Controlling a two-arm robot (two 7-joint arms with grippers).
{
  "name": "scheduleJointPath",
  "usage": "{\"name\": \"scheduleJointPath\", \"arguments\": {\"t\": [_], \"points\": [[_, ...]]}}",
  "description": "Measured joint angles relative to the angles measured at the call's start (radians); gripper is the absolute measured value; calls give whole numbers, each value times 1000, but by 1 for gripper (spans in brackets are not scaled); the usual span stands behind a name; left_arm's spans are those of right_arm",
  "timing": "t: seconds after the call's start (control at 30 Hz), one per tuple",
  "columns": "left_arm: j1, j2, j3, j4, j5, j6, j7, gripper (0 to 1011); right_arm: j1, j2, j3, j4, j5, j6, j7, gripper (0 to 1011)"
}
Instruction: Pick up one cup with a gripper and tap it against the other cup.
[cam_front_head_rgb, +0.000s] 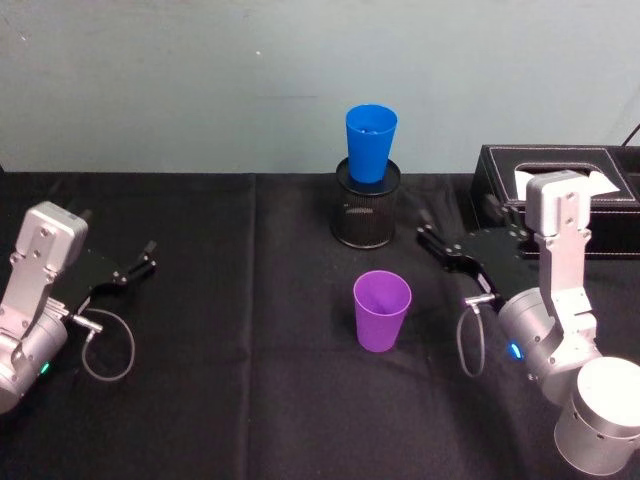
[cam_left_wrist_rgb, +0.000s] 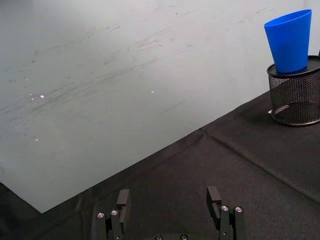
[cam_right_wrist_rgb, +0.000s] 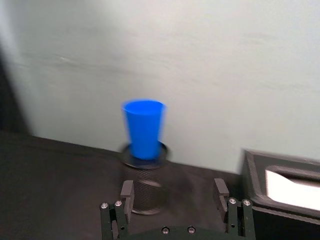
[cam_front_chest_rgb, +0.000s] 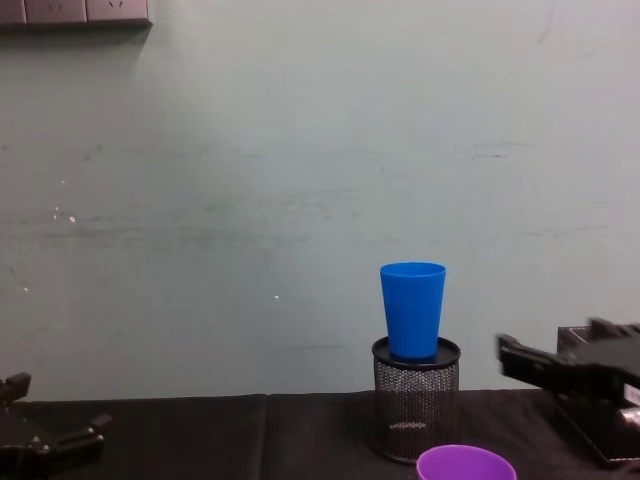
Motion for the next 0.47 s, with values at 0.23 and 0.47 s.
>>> {"name": "scheduleJointPath", "arguments": {"t": [0.23,0.47], "points": [[0,0,0,0,0,0,0,1000,15,-41,41,72,-40,39,-75,1003],[0,0,0,0,0,0,0,1000,39,-50,45,155,-64,33,-61,1002]]}}
